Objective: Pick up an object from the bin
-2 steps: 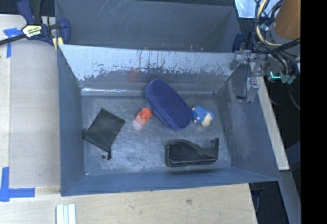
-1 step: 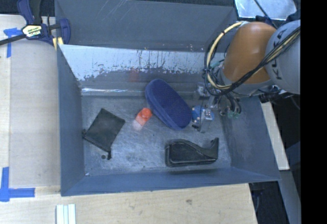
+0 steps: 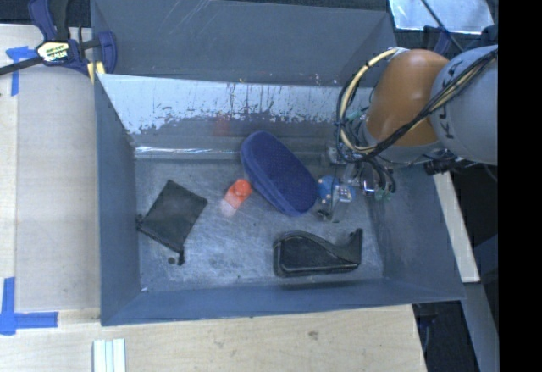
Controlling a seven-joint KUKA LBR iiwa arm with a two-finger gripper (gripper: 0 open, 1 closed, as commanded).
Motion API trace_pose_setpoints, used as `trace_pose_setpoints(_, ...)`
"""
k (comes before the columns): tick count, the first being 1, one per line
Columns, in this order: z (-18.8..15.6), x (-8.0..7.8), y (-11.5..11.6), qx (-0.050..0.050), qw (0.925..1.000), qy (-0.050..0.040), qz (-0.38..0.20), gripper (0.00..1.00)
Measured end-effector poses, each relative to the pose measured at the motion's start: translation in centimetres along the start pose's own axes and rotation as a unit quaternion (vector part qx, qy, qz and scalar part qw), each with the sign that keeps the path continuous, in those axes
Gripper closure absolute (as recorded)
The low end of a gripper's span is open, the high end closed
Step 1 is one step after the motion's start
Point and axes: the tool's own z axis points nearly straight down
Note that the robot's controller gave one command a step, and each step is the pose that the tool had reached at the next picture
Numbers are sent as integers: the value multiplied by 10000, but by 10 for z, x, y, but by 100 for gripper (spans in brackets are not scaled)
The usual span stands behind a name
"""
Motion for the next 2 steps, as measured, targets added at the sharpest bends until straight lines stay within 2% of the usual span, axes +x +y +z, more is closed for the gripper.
trace_pose_setpoints(1,-4,-1,1,-1,10000,-28,-12,100)
trace_pose_setpoints(2,-165,3,-14,1,9999,-72,-102,100)
